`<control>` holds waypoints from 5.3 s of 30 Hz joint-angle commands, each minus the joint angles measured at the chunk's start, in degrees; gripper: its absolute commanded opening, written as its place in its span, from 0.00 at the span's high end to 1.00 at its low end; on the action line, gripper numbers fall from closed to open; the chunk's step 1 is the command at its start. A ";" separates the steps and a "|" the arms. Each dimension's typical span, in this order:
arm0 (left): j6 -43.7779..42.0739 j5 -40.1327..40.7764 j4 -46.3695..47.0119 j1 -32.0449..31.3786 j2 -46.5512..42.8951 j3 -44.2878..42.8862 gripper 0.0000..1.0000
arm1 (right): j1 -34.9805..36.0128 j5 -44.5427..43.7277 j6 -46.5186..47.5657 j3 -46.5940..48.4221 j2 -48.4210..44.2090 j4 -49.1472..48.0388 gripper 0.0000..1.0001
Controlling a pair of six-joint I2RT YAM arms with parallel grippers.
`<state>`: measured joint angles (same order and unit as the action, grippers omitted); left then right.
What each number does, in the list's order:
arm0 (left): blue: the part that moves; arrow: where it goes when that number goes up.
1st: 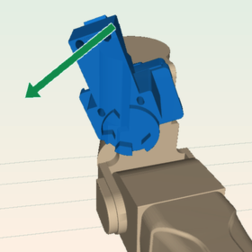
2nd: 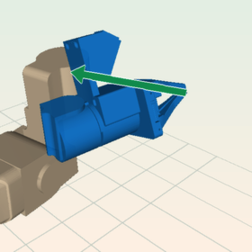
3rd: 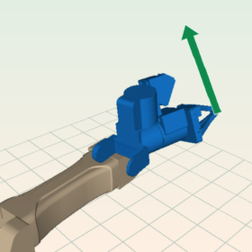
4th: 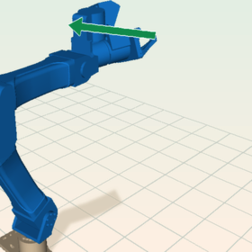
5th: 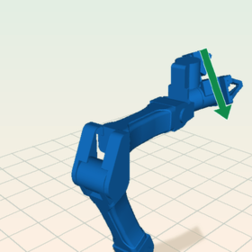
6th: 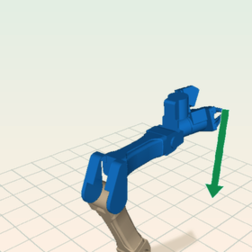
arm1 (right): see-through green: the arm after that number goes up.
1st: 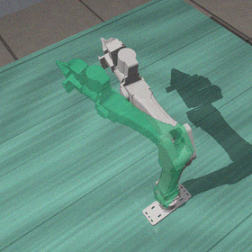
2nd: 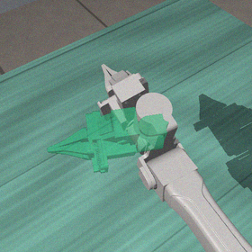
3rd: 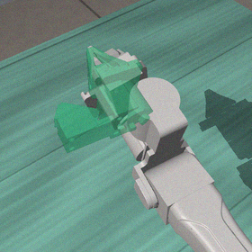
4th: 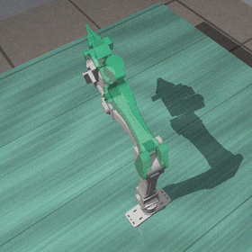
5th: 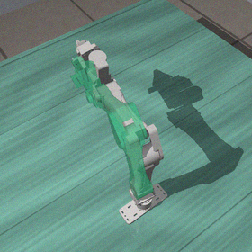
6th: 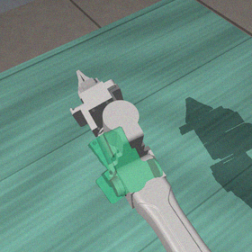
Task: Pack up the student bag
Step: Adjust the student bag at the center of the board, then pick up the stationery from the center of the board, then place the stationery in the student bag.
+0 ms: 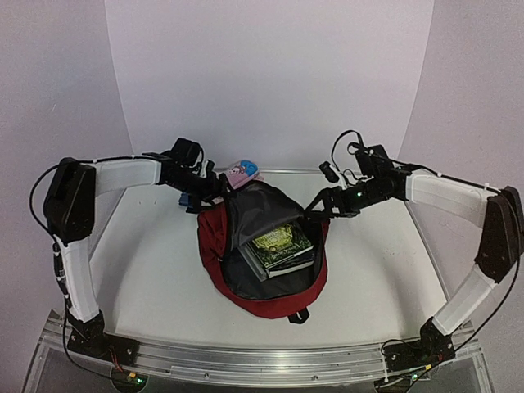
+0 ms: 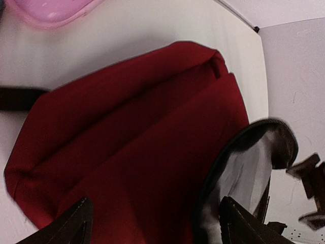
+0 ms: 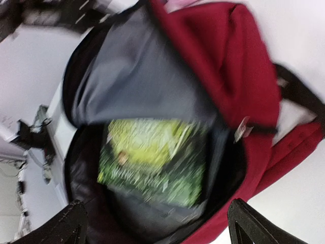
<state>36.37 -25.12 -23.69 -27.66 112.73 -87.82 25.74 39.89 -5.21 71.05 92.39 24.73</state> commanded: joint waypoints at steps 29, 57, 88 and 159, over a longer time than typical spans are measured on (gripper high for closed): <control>8.33 -3.51 20.38 -7.50 4.37 4.74 0.94 | -11.48 2.84 0.84 2.06 14.89 2.36 0.99; 8.48 5.79 19.66 5.97 2.83 0.81 0.05 | -20.43 -3.09 -6.67 3.73 8.72 -1.13 0.22; 29.23 11.81 34.02 7.89 27.54 -9.12 0.28 | -21.23 -1.90 -4.57 -4.43 -4.20 1.51 0.06; 15.69 -9.04 42.67 -12.47 -20.93 20.87 1.00 | -8.08 24.19 -11.12 17.75 1.82 1.07 0.49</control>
<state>54.30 -33.64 14.99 -39.36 93.82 -67.66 16.70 59.24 -15.97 86.17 93.80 27.05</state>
